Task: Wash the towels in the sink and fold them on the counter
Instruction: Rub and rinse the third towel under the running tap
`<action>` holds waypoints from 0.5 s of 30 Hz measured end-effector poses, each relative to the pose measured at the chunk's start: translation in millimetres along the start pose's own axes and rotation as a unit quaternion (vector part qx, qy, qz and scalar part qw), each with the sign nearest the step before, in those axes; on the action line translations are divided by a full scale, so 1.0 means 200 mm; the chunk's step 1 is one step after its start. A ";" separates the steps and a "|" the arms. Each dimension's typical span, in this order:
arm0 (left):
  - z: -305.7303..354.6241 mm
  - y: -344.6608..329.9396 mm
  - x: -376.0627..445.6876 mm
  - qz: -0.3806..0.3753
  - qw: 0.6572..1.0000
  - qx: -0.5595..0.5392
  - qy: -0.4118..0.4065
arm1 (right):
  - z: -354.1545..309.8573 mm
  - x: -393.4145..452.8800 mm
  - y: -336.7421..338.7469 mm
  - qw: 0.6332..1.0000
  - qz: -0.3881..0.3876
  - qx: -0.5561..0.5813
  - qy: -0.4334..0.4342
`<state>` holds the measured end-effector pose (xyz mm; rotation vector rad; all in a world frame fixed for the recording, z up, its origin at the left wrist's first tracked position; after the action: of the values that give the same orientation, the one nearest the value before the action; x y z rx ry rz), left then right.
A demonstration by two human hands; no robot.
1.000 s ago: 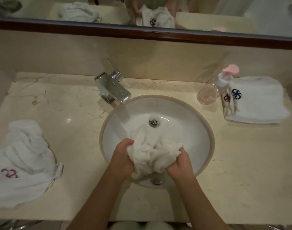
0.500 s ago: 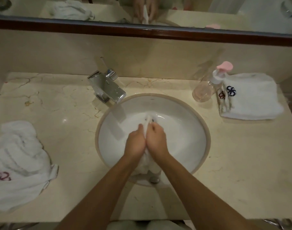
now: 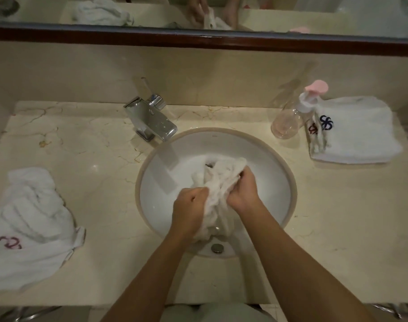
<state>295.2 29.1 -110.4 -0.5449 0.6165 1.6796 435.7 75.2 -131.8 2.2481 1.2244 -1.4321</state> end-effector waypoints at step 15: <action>-0.02 -0.11 -0.03 0.064 0.997 0.047 0.007 | 0.08 -0.21 -0.07 0.870 0.054 -0.429 0.238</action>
<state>317.9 24.8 -112.2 -0.4585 0.7496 1.7577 407.4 51.5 -101.6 1.9631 1.4368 -0.1481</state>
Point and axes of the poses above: each hand's wrist, its own x-axis towards the middle knuckle, its own y-axis out of the back of the hand, z = x × y, the point moved 5 cm from there along x, towards the middle knuckle, and after that the axes turned 6 degrees about z, right-handed, at the moved point
